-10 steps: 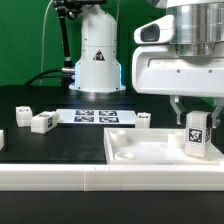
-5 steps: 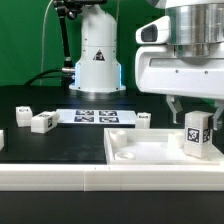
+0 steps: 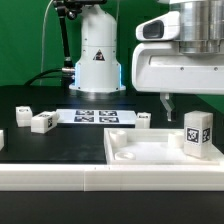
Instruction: Assemble one leg
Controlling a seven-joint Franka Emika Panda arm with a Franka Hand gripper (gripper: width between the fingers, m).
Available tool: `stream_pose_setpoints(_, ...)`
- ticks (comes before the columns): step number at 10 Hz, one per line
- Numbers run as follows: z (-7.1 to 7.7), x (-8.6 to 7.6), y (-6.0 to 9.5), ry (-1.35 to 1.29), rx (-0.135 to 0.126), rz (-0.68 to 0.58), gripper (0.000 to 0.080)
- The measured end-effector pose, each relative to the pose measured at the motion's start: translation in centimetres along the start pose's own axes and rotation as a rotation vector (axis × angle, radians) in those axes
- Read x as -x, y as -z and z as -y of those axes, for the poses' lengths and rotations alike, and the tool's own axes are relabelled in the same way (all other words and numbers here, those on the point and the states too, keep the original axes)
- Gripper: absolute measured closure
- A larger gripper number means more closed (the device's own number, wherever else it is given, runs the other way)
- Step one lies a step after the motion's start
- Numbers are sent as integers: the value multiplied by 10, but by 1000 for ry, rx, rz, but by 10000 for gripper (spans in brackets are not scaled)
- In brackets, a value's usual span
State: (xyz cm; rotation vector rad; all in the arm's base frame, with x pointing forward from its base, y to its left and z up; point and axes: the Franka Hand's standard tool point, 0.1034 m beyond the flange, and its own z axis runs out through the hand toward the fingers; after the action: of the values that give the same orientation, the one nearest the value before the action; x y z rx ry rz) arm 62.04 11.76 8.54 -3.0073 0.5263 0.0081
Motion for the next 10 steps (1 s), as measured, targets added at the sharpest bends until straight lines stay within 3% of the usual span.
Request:
stream_pose_setpoints(6,7,3,-2,485,4,-20,151)
stream_pose_setpoints(10,3,3,-5,734,9,-15,151)
